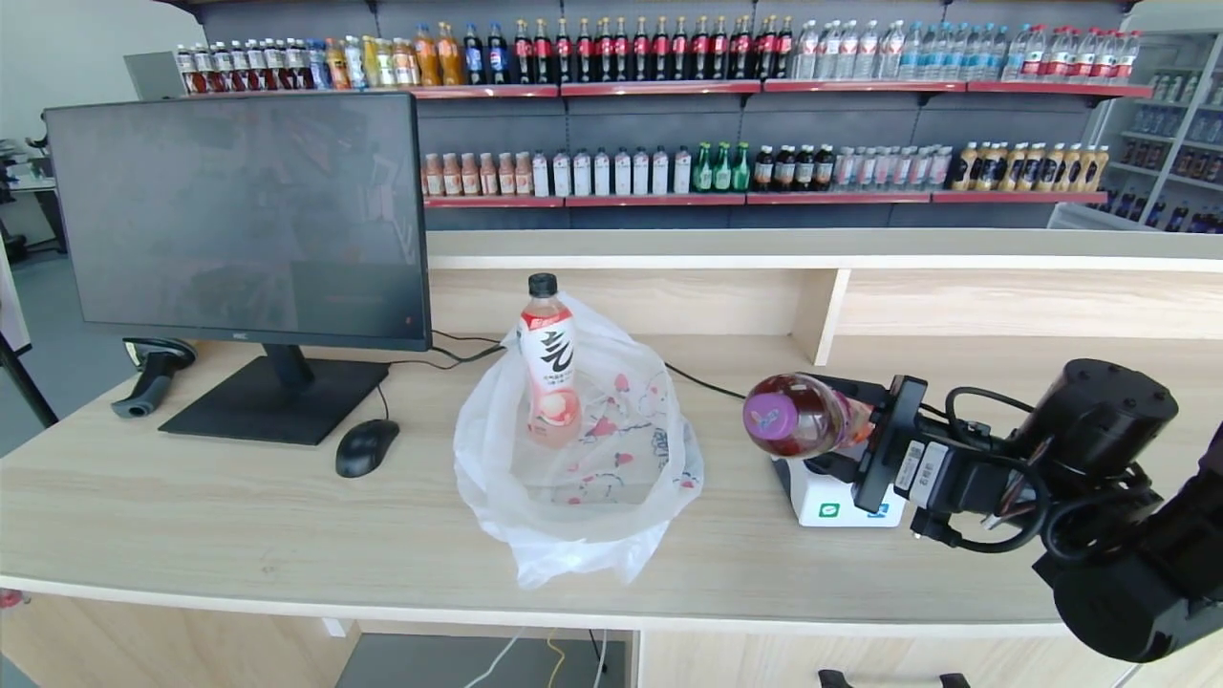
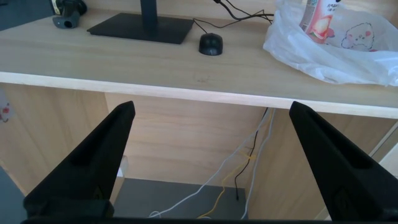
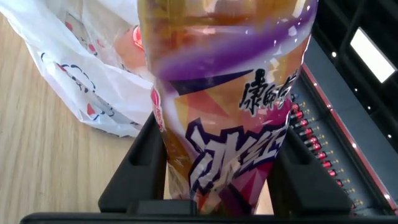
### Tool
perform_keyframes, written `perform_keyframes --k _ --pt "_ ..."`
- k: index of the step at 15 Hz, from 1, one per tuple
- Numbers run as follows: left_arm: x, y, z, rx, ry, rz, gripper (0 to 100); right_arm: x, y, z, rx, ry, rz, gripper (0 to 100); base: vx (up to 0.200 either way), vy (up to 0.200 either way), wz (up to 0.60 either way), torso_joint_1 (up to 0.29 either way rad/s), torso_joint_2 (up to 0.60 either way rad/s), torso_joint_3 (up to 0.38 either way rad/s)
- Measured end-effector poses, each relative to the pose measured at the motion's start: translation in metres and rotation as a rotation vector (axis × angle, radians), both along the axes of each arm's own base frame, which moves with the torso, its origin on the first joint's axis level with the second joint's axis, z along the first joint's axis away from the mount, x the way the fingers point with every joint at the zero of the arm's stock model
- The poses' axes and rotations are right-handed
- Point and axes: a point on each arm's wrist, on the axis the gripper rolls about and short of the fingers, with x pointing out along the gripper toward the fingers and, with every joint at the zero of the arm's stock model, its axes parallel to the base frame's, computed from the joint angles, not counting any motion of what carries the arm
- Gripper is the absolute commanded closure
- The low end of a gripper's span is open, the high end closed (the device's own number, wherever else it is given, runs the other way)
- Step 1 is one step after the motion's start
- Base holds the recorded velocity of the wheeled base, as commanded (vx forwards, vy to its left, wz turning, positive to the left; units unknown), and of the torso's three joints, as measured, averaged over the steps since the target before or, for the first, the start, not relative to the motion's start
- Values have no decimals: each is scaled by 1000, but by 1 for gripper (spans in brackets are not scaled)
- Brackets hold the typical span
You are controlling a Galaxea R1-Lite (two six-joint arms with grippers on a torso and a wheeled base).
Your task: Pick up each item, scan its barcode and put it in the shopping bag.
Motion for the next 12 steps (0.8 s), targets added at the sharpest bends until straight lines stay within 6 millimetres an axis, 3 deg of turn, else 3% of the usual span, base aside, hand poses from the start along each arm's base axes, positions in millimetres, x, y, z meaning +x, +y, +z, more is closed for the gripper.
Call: perform_keyframes --k 12 --pt "0 0 0 0 0 0 0 1 -2 0 1 1 -7 100 0 0 0 0 0 0"
